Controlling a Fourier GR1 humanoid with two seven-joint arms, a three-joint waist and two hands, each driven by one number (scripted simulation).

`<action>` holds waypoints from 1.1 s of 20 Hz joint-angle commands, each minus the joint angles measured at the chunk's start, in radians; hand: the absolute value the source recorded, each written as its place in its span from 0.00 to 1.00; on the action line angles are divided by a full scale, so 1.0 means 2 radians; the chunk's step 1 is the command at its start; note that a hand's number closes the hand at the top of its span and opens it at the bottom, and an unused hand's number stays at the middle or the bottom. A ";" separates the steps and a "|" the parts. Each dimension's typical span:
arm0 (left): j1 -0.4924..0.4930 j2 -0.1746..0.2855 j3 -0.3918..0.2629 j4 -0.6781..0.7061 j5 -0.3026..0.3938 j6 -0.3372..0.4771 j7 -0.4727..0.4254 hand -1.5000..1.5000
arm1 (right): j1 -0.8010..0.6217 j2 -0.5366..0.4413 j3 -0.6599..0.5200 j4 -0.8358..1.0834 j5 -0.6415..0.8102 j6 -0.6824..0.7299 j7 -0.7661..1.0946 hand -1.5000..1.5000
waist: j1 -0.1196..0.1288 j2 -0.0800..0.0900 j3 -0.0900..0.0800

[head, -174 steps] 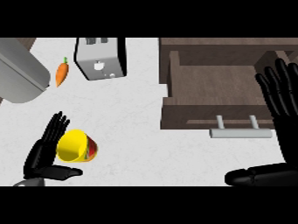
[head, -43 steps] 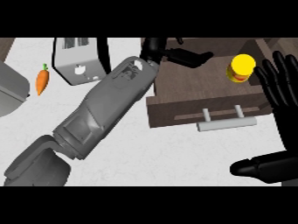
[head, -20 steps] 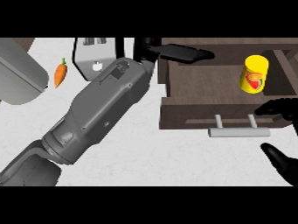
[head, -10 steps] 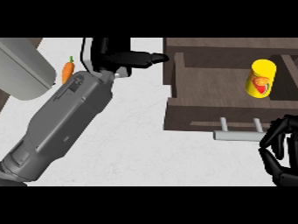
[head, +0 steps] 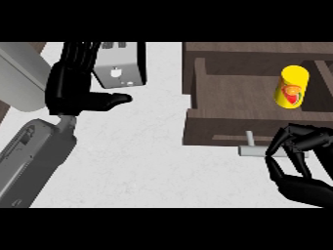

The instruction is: Pick up the cup, place it into the drawer and close the drawer

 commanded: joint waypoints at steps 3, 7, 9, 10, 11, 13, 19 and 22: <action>0.071 0.030 0.022 -0.042 0.012 -0.042 -0.011 0.00 | -0.025 -0.041 0.064 0.033 0.153 0.002 -0.059 1.00 | 0.003 0.003 0.000; 0.138 0.055 0.038 -0.075 0.018 -0.072 -0.020 0.00 | -0.023 -0.052 0.091 0.073 0.231 -0.026 -0.090 1.00 | 0.001 0.002 0.000; 0.145 0.068 0.053 -0.078 0.021 -0.089 -0.018 0.00 | -0.066 -0.041 0.101 0.155 0.265 -0.052 -0.114 1.00 | 0.004 0.004 0.000; 0.156 0.060 0.056 -0.055 0.011 -0.107 -0.043 0.00 | -0.025 -0.028 0.132 0.146 0.295 -0.077 -0.134 1.00 | -0.005 0.004 0.000; 0.169 0.047 0.040 -0.099 0.001 -0.065 -0.027 0.00 | -0.036 -0.023 0.127 0.186 0.308 -0.098 -0.154 1.00 | -0.003 0.003 0.000; 0.191 0.071 0.079 -0.062 0.022 -0.138 -0.040 0.00 | -0.061 -0.016 0.121 0.231 0.314 -0.108 -0.161 1.00 | -0.005 0.004 0.000; 0.233 0.085 0.118 -0.100 0.022 -0.164 -0.028 0.00 | -0.148 -0.003 0.102 0.365 0.345 -0.116 -0.166 0.00 | -0.004 0.004 0.000; 0.201 0.078 0.132 -0.082 0.021 -0.167 0.007 0.00 | -0.161 0.015 0.120 0.408 0.380 -0.134 -0.172 0.00 | -0.010 0.003 0.000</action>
